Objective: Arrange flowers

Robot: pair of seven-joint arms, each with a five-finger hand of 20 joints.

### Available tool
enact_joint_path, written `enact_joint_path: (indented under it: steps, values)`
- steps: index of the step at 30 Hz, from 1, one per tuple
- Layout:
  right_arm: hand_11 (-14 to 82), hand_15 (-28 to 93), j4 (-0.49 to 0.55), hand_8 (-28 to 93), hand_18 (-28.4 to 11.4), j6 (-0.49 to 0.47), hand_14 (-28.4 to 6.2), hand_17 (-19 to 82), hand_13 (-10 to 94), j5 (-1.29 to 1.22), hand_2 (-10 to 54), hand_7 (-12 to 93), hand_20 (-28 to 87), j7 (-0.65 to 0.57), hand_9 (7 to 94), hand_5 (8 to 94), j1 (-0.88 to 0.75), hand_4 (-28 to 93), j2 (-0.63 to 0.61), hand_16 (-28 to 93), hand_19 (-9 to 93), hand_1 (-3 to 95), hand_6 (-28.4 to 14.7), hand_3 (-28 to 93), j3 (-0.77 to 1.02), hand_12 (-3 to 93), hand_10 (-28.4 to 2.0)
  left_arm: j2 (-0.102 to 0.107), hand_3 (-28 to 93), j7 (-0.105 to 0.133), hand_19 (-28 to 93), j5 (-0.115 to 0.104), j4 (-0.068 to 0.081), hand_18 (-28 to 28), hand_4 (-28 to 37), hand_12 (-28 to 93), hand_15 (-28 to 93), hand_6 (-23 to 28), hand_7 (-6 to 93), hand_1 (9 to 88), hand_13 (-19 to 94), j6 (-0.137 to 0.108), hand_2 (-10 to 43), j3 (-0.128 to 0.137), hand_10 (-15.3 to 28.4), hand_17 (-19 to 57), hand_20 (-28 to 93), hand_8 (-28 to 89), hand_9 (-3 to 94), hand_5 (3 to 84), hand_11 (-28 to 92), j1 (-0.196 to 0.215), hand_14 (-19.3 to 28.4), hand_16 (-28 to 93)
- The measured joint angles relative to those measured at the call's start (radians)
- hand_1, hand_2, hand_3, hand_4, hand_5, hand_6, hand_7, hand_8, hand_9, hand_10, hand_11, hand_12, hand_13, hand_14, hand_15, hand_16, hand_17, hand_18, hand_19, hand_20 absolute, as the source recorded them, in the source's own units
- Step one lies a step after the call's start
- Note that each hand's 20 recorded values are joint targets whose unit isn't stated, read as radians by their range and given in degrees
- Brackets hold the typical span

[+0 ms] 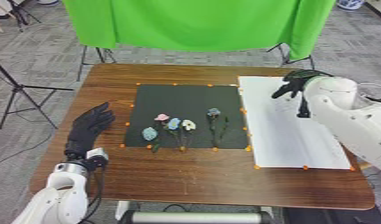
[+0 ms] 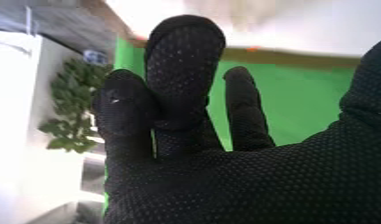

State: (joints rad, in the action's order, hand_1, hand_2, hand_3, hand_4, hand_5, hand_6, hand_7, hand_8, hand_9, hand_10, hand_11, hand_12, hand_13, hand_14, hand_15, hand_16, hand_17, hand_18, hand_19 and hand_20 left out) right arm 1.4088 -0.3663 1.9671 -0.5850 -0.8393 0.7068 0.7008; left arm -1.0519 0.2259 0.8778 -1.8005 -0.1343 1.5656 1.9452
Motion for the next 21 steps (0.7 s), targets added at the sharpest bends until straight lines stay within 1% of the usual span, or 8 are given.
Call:
enact_joint_path:
  steps: [6,7,11,13,14,16,18,21]
  values:
    - [5.0,58,-0.018,-8,-15.7,-0.002,-4.1,61,88,-0.006,-9.5,10,47,-0.034,44.3,35.3,-0.041,-16,0.010,26,93,25.1,4.0,65,0.004,10.4,-19.3,-0.001,71,0.000,10,0.000,0.000,14.5,-27.5,12,18,-1.2,16.3,23.2,36,0.000,-3.6,0.000,12.5,4.8,16,-8,45.2,48.2,17,0.000,16.8,0]
    - [5.5,58,-0.018,-9,-15.6,-0.001,-3.7,62,89,-0.008,-9.5,11,47,-0.041,46.5,37.0,-0.047,-16,0.010,26,93,27.2,4.1,67,0.004,10.9,-18.3,-0.001,71,0.000,10,0.000,0.000,14.5,-27.5,12,18,-1.2,16.3,23.2,36,0.000,-3.5,0.000,12.5,4.8,16,-8,45.2,48.2,17,0.000,16.8,0]
    - [12.3,60,-0.006,-12,-14.4,0.023,-2.3,66,92,-0.009,-9.5,18,53,-0.069,66.4,51.8,-0.066,-18,0.009,28,93,39.5,4.5,69,0.004,15.2,-13.5,-0.001,71,0.001,10,0.000,-0.001,14.5,-27.5,12,18,-1.0,16.2,23.3,36,0.000,-3.5,0.000,12.6,4.8,16,-8,45.2,48.2,17,0.001,16.8,0]
    - [17.0,61,0.005,-9,-14.3,0.079,-1.7,66,93,-0.005,-9.0,20,56,-0.079,74.7,58.3,-0.067,-19,0.005,28,93,44.2,4.2,68,-0.008,17.6,-13.0,-0.001,71,0.000,10,0.000,-0.001,14.5,-27.5,12,18,-0.8,16.1,23.3,36,0.000,-3.5,0.000,12.6,4.8,16,-8,45.2,48.3,17,0.001,16.8,0]
    - [18.8,62,0.011,-3,-14.3,0.123,-1.5,67,94,0.000,-8.2,22,57,-0.082,79.9,64.6,-0.068,-18,0.000,28,93,49.6,3.2,64,-0.020,21.9,-12.2,-0.001,71,0.000,10,0.000,-0.001,14.5,-27.5,12,18,-0.8,16.0,23.3,36,0.000,-3.5,0.000,12.6,4.8,16,-8,45.2,48.3,17,0.001,16.8,0]
    - [20.7,64,0.020,2,-14.4,0.225,-1.3,68,94,0.011,-8.0,25,59,-0.083,85.5,72.6,-0.073,-19,-0.010,28,93,54.2,2.5,63,-0.046,27.0,-11.3,-0.001,71,0.000,10,0.000,-0.001,14.5,-27.6,12,18,-0.8,15.9,23.3,36,0.000,-3.4,0.000,12.6,4.8,16,-8,45.2,48.3,17,0.001,16.8,0]
    - [21.6,66,0.033,3,-14.3,0.328,-1.1,69,94,0.024,-9.1,25,60,-0.078,88.6,75.7,-0.091,-20,-0.021,27,93,56.7,1.7,64,-0.057,31.6,-9.6,-0.001,71,-0.001,10,0.000,-0.001,14.5,-27.6,12,18,-0.6,15.7,23.3,36,0.000,-3.4,0.000,12.5,4.8,16,-8,45.2,48.3,17,0.001,16.8,0]
    - [23.3,67,0.060,4,-13.9,0.431,-0.8,69,94,0.042,-9.5,25,60,-0.066,89.9,77.3,-0.127,-21,-0.039,27,93,58.8,0.4,64,-0.053,34.0,-9.0,-0.001,71,-0.001,10,0.001,-0.001,14.5,-27.5,12,18,-0.5,15.6,23.3,36,0.000,-3.4,0.000,12.5,4.8,16,-8,45.2,48.2,17,0.001,16.8,0]
